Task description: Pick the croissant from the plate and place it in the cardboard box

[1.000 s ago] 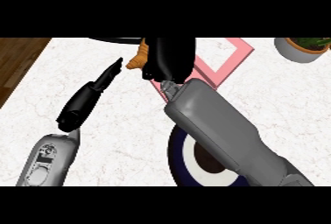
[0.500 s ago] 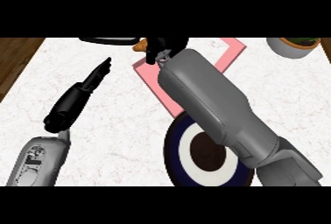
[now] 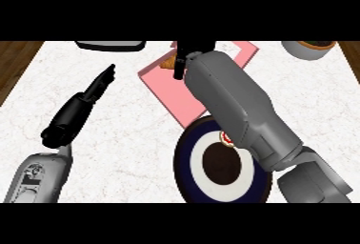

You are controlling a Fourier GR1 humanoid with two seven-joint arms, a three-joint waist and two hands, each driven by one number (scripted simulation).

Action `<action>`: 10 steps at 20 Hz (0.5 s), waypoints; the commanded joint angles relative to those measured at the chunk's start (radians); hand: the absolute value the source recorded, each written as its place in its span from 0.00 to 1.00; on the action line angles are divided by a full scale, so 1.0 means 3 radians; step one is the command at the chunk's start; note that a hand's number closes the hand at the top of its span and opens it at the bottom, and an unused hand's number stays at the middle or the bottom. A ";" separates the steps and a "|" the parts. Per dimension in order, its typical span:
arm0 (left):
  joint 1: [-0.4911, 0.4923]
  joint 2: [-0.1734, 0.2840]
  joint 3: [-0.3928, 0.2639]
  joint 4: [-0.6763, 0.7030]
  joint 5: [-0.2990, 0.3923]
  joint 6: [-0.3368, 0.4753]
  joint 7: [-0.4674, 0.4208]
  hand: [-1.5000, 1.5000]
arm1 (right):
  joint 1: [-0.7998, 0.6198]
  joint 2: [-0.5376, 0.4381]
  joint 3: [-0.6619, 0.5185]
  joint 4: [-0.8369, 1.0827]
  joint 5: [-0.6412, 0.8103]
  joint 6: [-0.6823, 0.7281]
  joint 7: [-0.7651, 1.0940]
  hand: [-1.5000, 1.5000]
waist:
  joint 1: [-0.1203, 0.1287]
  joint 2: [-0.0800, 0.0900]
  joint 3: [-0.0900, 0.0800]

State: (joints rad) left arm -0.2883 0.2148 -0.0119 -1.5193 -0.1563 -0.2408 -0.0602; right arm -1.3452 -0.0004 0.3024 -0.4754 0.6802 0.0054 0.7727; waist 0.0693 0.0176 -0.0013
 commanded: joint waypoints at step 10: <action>0.0072 0.0066 0.0106 -0.0091 0.0048 -0.0040 0.0042 0.50 | 0.0187 0.0001 -0.0482 -0.0033 -0.0430 -0.0586 -0.1477 0.00 | -0.0104 -0.0013 0.0009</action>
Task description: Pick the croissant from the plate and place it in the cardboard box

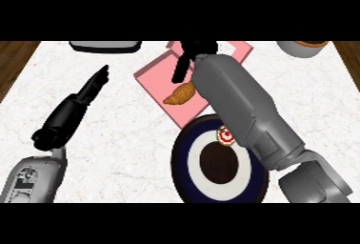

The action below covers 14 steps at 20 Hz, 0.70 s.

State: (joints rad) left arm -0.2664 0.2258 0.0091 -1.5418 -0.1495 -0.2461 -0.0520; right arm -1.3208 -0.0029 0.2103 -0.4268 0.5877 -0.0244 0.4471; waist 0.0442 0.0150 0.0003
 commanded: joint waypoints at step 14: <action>-0.0062 -0.0019 0.0031 0.0123 -0.0063 0.0044 0.0018 0.50 | 0.0584 -0.0021 -0.1514 -0.0613 -0.1390 -0.1653 -0.1479 0.00 | -0.0099 -0.0018 0.0001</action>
